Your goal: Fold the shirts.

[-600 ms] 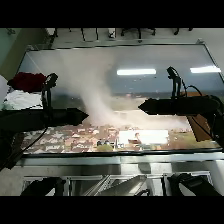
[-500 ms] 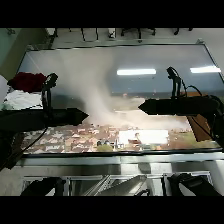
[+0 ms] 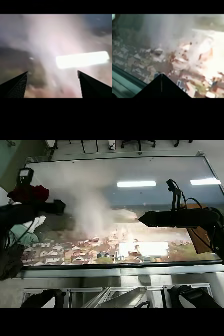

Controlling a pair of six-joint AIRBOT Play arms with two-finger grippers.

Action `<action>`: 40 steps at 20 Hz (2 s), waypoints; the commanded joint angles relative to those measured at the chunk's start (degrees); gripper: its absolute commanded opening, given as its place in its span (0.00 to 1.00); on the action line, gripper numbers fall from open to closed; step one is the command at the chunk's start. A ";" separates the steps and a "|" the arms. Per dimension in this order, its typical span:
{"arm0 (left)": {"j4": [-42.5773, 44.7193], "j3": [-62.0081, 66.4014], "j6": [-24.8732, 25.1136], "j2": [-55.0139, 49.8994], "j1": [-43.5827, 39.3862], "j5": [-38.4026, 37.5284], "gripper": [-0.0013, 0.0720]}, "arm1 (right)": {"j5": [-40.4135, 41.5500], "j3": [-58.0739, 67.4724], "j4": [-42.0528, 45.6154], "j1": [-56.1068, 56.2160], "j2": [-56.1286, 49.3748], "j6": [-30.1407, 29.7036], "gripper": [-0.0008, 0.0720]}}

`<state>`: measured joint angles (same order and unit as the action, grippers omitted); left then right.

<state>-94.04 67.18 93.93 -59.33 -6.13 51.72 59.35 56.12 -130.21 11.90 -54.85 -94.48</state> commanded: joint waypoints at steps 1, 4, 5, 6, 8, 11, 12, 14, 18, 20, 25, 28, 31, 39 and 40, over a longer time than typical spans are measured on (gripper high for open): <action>18.84 9.81 2.69 -15.37 7.08 -14.49 0.97 | 0.00 0.02 -0.02 0.04 -0.07 0.02 0.04; 27.67 20.55 2.67 -32.87 10.21 -18.73 0.97 | -0.02 0.02 -0.02 0.04 -0.07 0.02 0.04; 29.46 24.17 2.67 -38.34 10.95 -18.78 0.97 | -0.02 0.02 -0.07 0.04 -0.15 0.02 0.04; 30.93 28.24 2.64 -44.04 11.72 -18.80 0.97 | -0.02 0.02 -0.02 0.04 -0.26 0.02 0.04; 31.47 35.39 2.62 -53.57 13.03 -18.58 0.97 | -0.02 0.02 -0.04 0.04 -0.28 0.02 0.04; 31.50 42.25 2.47 -63.04 14.67 -19.82 0.97 | 0.00 0.02 -0.04 0.04 -0.31 0.02 0.04; 31.45 44.44 2.47 -65.46 15.04 -20.06 0.97 | 0.00 0.02 -0.04 0.04 -0.31 0.02 0.04; 31.47 47.76 2.47 -69.26 15.45 -19.76 0.97 | 0.00 0.02 -0.04 0.04 -0.31 0.02 0.04; 31.54 49.72 2.49 -72.61 15.82 -19.87 0.94 | 0.00 0.02 -0.04 0.04 -0.31 0.02 0.04; 31.56 49.75 2.49 -72.37 16.48 -18.56 0.23 | -0.02 0.02 -0.04 0.04 -0.31 0.02 0.04; 31.21 49.75 -0.42 -65.53 16.24 -8.46 0.04 | -0.02 0.02 -0.04 0.04 -0.31 0.02 0.04; 27.12 49.75 -1.40 -55.12 12.48 -8.41 0.04 | -0.02 0.02 -0.04 0.04 -0.31 0.02 0.04; 23.50 49.75 -1.38 -42.51 6.23 -7.89 0.04 | -0.02 0.02 -0.04 0.04 -0.31 0.02 0.04; -5.75 45.35 -1.44 -22.49 -12.02 20.87 0.04 | -0.02 0.02 -0.02 0.04 -0.31 0.02 0.04; -8.20 41.99 -1.68 -21.59 -14.88 21.99 0.04 | -0.02 0.02 -0.04 0.04 -0.31 0.02 0.04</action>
<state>-90.26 113.93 92.55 -85.49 -14.39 64.10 59.35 56.12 -130.23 11.92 -55.13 -94.45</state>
